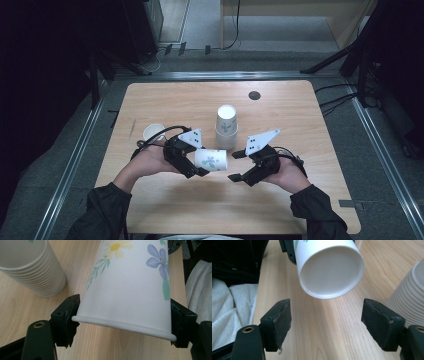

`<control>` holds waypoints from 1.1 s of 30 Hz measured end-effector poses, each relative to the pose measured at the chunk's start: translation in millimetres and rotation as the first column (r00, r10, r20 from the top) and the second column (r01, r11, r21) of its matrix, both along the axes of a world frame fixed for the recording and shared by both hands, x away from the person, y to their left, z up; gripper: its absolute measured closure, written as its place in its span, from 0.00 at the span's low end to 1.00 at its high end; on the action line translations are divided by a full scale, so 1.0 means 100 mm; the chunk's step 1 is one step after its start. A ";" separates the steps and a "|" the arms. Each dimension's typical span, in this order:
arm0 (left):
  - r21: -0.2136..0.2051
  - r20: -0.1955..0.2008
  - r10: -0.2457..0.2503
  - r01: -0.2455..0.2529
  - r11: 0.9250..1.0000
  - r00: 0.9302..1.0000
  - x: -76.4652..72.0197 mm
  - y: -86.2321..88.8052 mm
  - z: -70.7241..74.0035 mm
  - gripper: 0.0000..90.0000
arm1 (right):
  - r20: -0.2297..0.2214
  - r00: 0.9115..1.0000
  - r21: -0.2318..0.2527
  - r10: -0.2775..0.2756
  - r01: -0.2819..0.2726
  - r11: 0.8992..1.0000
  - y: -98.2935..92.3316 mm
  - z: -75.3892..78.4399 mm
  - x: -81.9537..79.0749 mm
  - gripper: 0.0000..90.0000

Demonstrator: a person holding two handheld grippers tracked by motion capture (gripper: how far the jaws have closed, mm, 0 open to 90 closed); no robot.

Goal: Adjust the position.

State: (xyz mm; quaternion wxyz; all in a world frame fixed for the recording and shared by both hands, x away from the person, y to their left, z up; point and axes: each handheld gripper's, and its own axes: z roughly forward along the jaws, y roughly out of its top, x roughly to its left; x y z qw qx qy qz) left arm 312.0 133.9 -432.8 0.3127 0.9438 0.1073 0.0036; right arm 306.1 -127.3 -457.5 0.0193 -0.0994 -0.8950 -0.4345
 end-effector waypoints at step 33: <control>0.191 -0.083 -0.064 0.079 0.978 0.994 0.04 -0.45 -0.27 0.27 | 0.024 1.000 -0.094 -0.001 0.003 0.996 0.07 -0.17 -0.04 0.27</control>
